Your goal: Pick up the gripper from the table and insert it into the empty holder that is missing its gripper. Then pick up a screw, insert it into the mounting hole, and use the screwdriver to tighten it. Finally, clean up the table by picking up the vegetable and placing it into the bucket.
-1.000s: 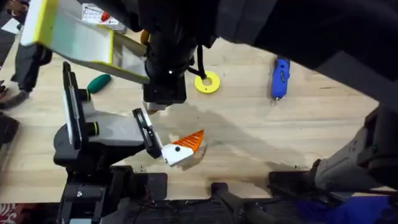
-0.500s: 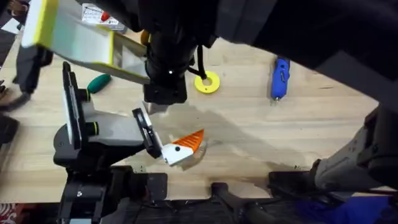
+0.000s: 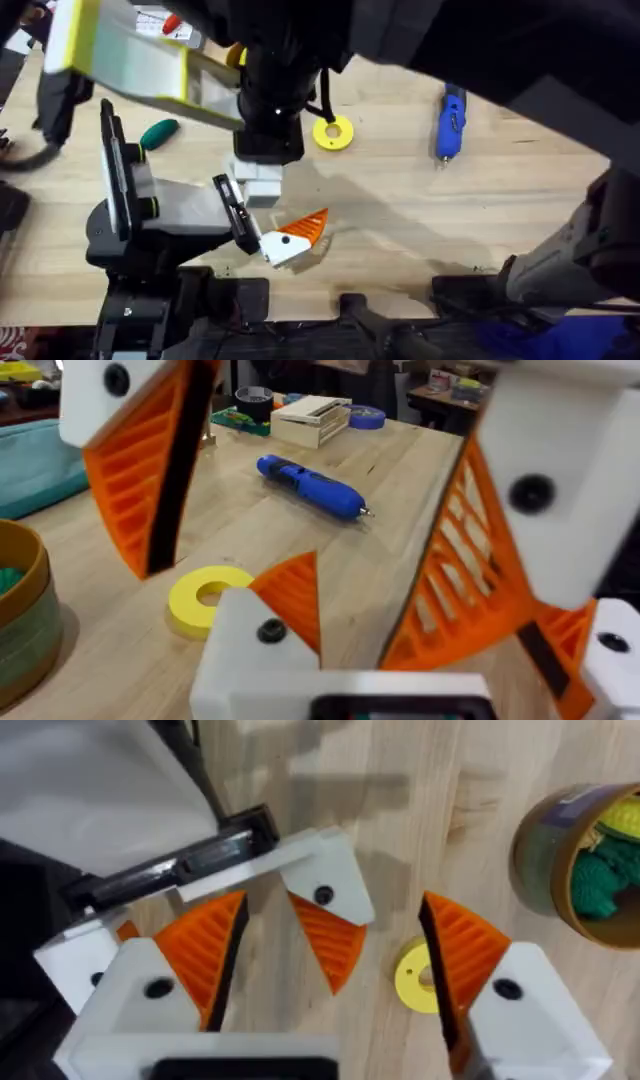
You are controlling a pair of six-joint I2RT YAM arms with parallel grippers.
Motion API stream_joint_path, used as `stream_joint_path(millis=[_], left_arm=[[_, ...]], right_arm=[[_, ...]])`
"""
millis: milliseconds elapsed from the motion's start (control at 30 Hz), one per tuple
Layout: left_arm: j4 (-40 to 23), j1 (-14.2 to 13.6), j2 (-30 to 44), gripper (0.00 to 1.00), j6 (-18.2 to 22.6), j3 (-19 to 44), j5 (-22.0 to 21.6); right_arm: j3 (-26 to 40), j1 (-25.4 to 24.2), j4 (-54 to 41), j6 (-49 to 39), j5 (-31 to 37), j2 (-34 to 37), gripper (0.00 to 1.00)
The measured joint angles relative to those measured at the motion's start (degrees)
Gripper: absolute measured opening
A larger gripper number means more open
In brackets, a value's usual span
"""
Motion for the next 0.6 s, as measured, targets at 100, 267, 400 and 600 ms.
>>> stream_joint_path(millis=[100, 267, 400, 600], left_arm=[[0.00, 0.00, 0.00, 0.985, 0.00, 0.00, -0.02], [0.00, 0.00, 0.00, 0.985, 0.00, 0.00, -0.01], [0.00, 0.00, 0.00, 0.985, 0.00, 0.00, -0.02], [0.00, 0.00, 0.00, 0.985, 0.00, 0.00, -0.02]], right_arm=[[0.00, -1.16, 0.00, 0.00, 0.02, -0.25, 0.996], [-0.13, -4.61, -0.01, 0.00, -1.25, -2.82, 0.997], [-0.13, -9.50, 0.00, -0.27, -5.20, -5.88, 0.997], [-0.15, -17.41, -0.88, -0.68, -8.32, -9.07, 0.997]])
